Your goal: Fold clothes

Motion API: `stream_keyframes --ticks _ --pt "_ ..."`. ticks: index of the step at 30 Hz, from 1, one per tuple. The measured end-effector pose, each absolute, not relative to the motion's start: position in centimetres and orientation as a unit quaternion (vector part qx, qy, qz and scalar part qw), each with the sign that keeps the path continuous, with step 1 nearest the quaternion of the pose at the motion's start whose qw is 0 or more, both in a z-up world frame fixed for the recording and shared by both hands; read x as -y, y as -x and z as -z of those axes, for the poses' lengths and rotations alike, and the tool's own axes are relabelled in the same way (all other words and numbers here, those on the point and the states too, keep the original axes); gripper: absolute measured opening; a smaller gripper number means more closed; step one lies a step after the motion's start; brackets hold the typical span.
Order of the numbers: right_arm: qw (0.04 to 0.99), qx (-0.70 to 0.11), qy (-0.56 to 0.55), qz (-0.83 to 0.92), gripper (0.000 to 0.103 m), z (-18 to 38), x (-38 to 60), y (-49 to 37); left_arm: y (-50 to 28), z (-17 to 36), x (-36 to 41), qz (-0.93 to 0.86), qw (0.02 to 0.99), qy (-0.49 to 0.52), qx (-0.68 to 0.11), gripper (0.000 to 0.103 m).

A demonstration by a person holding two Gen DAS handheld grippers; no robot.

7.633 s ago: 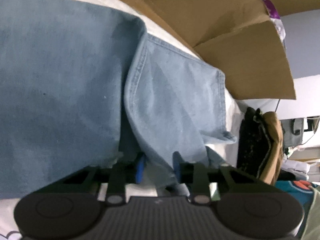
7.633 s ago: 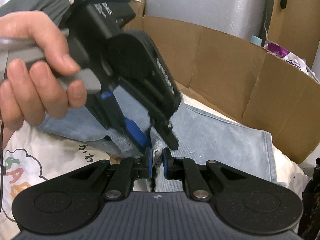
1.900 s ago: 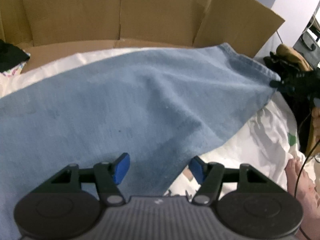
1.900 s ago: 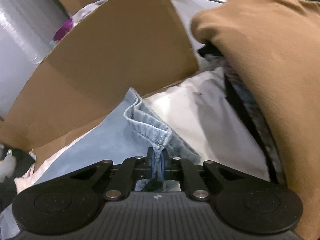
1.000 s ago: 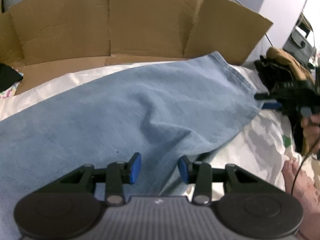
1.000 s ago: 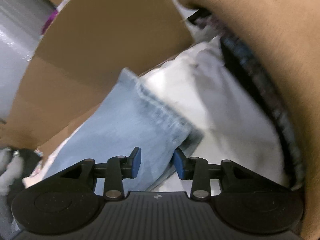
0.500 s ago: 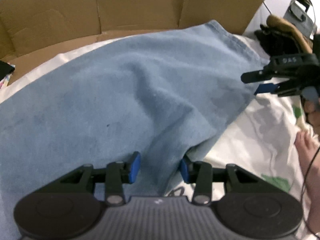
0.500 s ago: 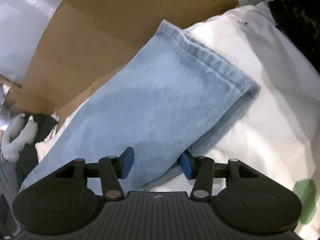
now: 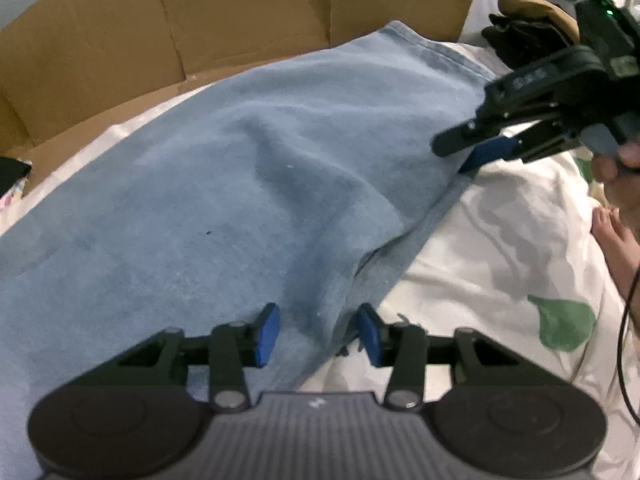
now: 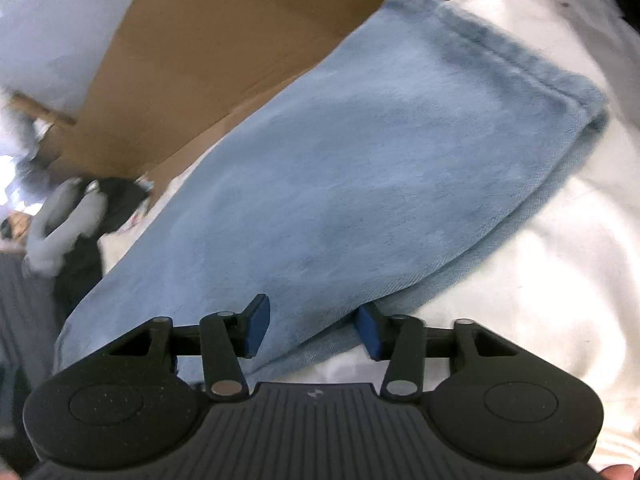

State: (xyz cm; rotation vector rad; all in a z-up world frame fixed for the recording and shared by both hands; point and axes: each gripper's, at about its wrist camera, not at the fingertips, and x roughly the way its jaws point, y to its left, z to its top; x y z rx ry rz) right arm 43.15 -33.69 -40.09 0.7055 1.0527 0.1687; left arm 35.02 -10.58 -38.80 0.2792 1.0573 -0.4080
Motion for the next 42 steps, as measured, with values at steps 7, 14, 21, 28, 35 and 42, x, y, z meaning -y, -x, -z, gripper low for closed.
stream_keyframes --ticks 7,14,21,28,35,42 --pt "0.790 -0.480 -0.378 -0.043 0.001 41.0 36.1 -42.7 -34.5 38.7 10.2 0.197 0.841 -0.145 -0.483 0.020" --pt "0.795 -0.484 -0.365 -0.026 0.000 40.8 36.5 -42.1 -33.8 38.7 9.8 0.220 0.833 -0.164 -0.480 0.002" --pt "0.795 -0.486 -0.362 -0.030 0.000 40.8 36.5 -42.1 -33.3 38.1 9.8 0.227 0.829 -0.177 -0.479 0.001" --pt "0.795 -0.492 -0.355 -0.032 0.000 40.7 36.8 -41.9 -32.7 39.2 9.9 0.236 0.815 -0.207 -0.487 0.001" --pt "0.775 -0.528 -0.346 -0.041 0.002 40.5 36.8 -42.3 -32.7 36.7 8.5 0.247 0.807 -0.184 -0.504 0.011" --pt "0.781 -0.521 -0.335 -0.084 0.028 38.7 36.2 -41.3 -33.9 30.1 3.3 0.211 0.841 -0.122 -0.483 0.044"
